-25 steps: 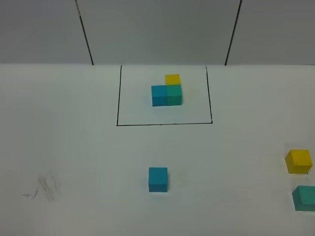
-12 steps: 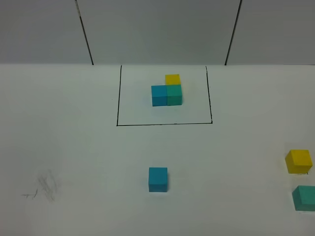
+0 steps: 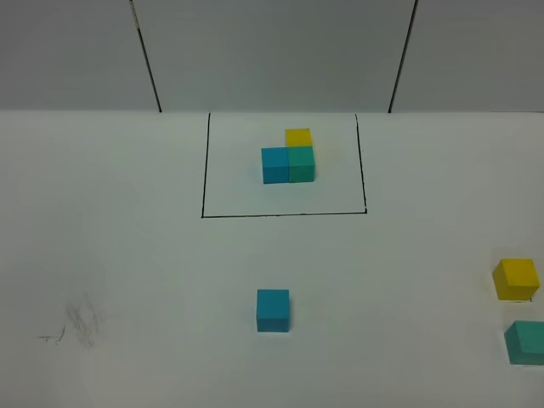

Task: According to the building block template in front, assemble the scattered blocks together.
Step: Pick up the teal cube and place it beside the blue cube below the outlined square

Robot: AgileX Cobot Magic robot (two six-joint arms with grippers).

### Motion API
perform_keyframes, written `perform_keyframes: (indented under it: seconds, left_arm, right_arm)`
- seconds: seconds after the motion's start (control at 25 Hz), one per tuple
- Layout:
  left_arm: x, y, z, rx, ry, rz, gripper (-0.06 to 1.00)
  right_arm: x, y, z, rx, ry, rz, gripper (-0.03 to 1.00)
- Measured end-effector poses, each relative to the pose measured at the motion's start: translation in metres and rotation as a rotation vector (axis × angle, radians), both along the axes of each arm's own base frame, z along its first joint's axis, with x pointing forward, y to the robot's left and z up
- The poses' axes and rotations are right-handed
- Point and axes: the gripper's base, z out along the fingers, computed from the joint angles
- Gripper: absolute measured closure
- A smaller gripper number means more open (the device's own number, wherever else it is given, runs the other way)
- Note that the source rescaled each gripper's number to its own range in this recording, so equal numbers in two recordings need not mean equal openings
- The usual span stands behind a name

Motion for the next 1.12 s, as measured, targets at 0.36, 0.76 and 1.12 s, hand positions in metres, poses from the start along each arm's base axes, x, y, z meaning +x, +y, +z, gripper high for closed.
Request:
perform_keyframes:
  seconds: [0.36, 0.76, 1.12]
  left_arm:
    - [0.0000, -0.0001, 0.0000, -0.001, 0.000, -0.001, 0.21]
    - [0.0000, -0.0001, 0.0000, -0.001, 0.000, -0.001, 0.55]
    - [0.0000, -0.0001, 0.0000, -0.001, 0.000, -0.001, 0.73]
  right_arm:
    - [0.0000, 0.0000, 0.0000, 0.000, 0.000, 0.000, 0.40]
    - [0.0000, 0.0000, 0.0000, 0.000, 0.000, 0.000, 0.40]
    - [0.0010, -0.0016, 0.0000, 0.033, 0.006, -0.040, 0.40]
